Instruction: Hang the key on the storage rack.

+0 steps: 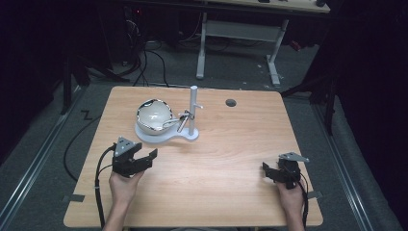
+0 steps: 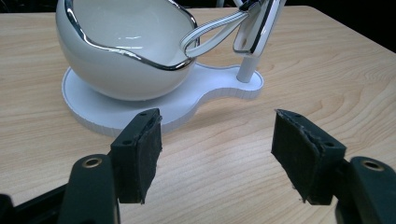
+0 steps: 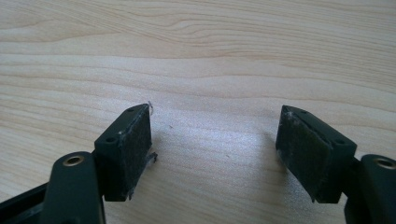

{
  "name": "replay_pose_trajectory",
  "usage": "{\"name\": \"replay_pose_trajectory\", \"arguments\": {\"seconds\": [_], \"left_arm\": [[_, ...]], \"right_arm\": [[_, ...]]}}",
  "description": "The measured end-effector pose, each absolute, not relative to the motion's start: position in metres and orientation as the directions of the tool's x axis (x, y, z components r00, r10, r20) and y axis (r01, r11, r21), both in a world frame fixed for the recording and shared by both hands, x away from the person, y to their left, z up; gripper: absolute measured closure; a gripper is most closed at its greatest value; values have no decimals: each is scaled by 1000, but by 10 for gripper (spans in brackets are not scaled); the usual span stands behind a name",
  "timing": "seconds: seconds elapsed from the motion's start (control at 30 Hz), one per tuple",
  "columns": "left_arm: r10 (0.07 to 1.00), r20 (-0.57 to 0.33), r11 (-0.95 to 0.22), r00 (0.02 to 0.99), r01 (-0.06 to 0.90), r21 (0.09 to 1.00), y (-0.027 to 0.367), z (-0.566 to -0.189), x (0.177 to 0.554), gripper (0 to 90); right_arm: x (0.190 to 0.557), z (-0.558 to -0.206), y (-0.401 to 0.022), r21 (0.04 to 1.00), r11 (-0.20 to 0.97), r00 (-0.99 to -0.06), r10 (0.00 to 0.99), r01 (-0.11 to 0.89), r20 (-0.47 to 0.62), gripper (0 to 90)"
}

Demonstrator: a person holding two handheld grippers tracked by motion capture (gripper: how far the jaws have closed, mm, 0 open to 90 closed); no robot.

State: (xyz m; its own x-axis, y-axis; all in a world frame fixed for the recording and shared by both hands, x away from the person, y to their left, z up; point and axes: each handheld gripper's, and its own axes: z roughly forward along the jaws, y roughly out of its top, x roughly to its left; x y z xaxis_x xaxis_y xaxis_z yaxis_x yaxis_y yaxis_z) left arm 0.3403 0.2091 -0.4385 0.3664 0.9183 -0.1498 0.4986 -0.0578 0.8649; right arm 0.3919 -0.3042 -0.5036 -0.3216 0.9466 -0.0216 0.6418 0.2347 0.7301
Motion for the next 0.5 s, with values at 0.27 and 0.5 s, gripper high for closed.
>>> {"name": "replay_pose_trajectory", "arguments": {"seconds": [0.27, 0.5], "left_arm": [[921, -159, -44, 355, 501, 864, 214, -441, 336, 335], [923, -165, -37, 348, 506, 862, 216, -445, 335, 335]], "right_arm": [[392, -504, -304, 730, 235, -322, 947, 642, -22, 270], [392, -504, -304, 730, 234, -321, 947, 642, -21, 270]]}}
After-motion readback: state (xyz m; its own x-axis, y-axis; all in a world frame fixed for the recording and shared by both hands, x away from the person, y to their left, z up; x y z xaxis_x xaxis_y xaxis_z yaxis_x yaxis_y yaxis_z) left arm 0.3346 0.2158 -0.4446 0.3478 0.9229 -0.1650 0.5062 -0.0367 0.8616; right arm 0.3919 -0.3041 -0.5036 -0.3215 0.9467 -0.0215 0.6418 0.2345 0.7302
